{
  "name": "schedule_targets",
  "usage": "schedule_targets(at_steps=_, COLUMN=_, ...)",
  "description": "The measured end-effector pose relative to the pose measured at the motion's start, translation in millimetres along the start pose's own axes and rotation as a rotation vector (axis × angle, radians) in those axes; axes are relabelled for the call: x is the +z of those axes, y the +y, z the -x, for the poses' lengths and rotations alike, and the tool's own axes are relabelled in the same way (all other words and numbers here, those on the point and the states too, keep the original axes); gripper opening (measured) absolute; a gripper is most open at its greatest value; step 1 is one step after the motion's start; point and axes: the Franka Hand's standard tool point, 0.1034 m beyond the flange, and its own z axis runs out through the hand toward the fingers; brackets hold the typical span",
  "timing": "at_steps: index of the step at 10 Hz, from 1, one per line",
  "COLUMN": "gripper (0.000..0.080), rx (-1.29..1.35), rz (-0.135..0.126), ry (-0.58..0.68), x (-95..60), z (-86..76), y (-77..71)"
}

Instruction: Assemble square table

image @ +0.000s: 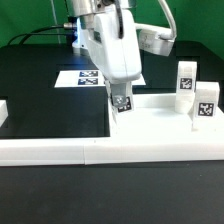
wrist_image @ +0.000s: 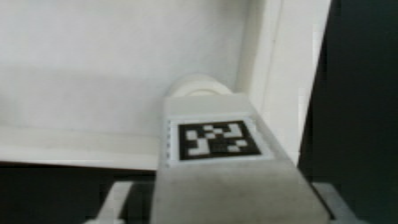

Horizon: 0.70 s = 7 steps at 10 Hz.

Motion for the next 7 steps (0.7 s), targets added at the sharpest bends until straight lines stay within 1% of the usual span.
schedule_targets(at_steps=1, gripper=0.0293, rx=0.076, rz=-0.009, ry=-0.009, x=-0.4, z=0.0, y=1.0)
schedule_targets(at_steps=2, gripper=0.0293, rx=0.059, rz=-0.009, ry=-0.009, x=-0.4, z=0.2, y=0.9)
schedule_targets(at_steps=3, gripper=0.0294, rx=0.031, rz=-0.010, ry=-0.009, x=-0.4, z=0.6, y=0.7)
schedule_targets(at_steps=4, gripper=0.0294, rx=-0.071, rz=-0.004, ry=-0.001, x=-0.2, z=2.8, y=-1.0)
schedule_targets(at_steps=5, gripper=0.0511, rx=-0.252, rz=-0.001, ry=0.011, x=-1.4, z=9.7, y=-7.9)
schedule_targets(at_steps=6, gripper=0.0511, rx=-0.406, rz=-0.003, ry=0.018, x=-2.2, z=16.4, y=-9.8)
schedule_targets(at_steps=7, gripper=0.0619, rx=-0.495, rz=-0.002, ry=0.016, x=-3.5, z=19.7, y=-8.9)
